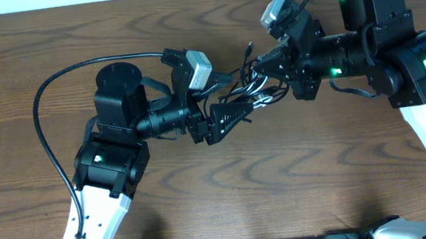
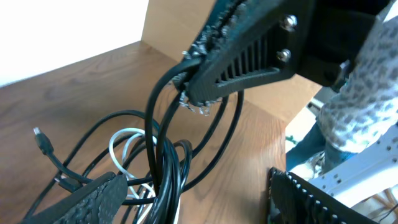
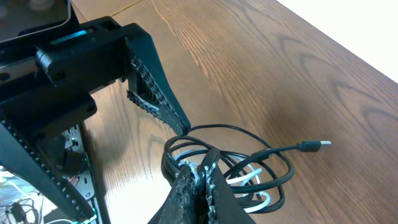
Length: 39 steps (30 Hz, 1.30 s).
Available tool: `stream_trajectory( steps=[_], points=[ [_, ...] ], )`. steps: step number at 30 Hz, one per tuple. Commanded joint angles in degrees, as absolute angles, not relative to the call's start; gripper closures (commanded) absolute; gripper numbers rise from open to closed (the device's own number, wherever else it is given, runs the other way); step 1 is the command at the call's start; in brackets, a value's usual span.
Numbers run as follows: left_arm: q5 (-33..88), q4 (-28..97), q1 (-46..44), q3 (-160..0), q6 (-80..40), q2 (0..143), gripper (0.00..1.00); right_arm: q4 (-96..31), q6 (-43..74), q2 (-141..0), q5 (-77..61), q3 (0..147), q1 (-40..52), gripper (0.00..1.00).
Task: Untangle cables
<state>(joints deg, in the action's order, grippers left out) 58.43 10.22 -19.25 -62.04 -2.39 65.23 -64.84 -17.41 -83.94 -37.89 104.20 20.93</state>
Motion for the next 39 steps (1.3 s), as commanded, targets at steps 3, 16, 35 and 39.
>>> stream_trajectory(
  steps=[3,16,35,39],
  points=[
    [60.18,11.40,-19.38,-63.29,5.80,65.19,0.20,-63.64,-17.17,-83.35,-41.43,105.32,21.10,0.99],
    [57.32,19.68,-19.38,-63.29,15.59,66.24,0.69,-61.91,-16.34,-83.35,-47.81,105.34,21.10,0.99],
    [50.39,18.61,-19.31,-63.31,10.39,58.65,0.91,-66.08,-16.34,-83.35,-21.96,105.32,17.28,0.99],
    [50.26,18.83,-19.31,-63.31,10.39,57.71,0.91,-66.59,-16.34,-83.35,-21.85,105.32,15.51,0.99]
  ],
)
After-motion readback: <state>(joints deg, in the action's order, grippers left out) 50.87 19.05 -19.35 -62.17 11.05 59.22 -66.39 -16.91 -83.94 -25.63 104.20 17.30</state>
